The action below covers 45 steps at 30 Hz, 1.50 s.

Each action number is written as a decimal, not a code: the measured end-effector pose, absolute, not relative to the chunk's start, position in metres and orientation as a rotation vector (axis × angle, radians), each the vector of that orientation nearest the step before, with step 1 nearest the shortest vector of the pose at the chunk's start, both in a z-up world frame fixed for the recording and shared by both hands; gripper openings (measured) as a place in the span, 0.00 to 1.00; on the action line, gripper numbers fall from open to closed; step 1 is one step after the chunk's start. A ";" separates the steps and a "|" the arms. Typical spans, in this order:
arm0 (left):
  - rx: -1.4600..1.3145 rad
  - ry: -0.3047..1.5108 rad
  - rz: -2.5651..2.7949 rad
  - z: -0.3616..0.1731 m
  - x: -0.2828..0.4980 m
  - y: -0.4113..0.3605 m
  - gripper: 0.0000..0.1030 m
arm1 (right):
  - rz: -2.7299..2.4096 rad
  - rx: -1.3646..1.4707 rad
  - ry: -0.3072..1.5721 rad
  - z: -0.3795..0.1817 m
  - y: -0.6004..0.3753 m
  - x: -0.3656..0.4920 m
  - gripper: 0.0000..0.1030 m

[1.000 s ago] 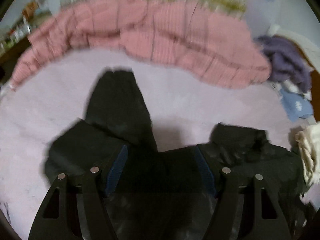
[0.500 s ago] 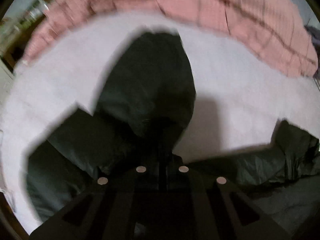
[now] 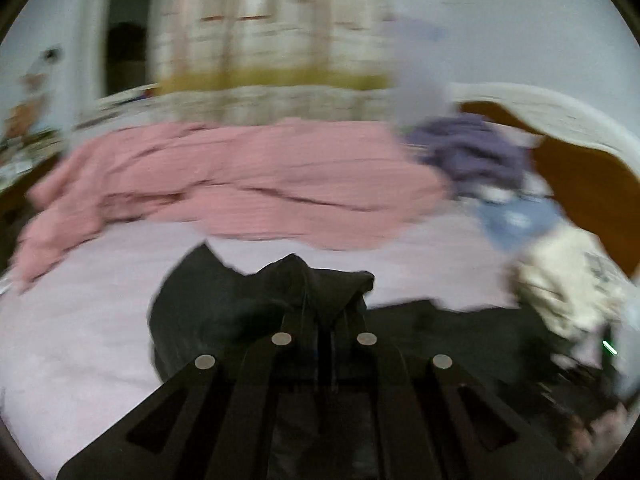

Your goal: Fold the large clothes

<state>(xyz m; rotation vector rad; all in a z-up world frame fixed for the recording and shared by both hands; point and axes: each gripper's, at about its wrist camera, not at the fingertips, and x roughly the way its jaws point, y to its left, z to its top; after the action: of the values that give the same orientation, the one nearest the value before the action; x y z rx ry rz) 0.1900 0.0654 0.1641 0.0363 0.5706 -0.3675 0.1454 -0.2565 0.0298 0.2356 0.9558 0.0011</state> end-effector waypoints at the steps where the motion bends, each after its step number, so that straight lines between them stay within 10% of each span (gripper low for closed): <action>1: 0.046 0.572 -0.436 0.160 0.180 0.051 0.04 | -0.006 0.241 0.947 0.033 -0.261 0.144 0.67; 32: 0.047 0.876 -0.690 -0.038 0.130 0.043 0.05 | 0.361 0.558 0.951 0.010 -0.227 0.225 0.67; 38: 0.064 0.872 -0.678 -0.042 0.129 0.041 0.06 | 0.365 0.372 1.010 -0.004 -0.193 0.273 0.35; 40: 0.059 0.867 -0.677 -0.042 0.130 0.042 0.07 | 0.323 0.300 1.029 -0.007 -0.188 0.279 0.03; 42: 0.059 0.845 -0.665 -0.038 0.128 0.044 0.10 | 0.257 0.254 0.949 0.003 -0.195 0.266 0.01; 45: 0.094 0.777 -0.633 -0.024 0.119 0.045 0.50 | 0.155 0.174 0.769 0.033 -0.214 0.222 0.01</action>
<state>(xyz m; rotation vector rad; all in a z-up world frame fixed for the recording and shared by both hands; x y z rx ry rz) 0.1187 0.0453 -0.0244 0.0936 0.7771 -0.6327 0.2216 -0.2140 0.0333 0.1737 0.7691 0.1549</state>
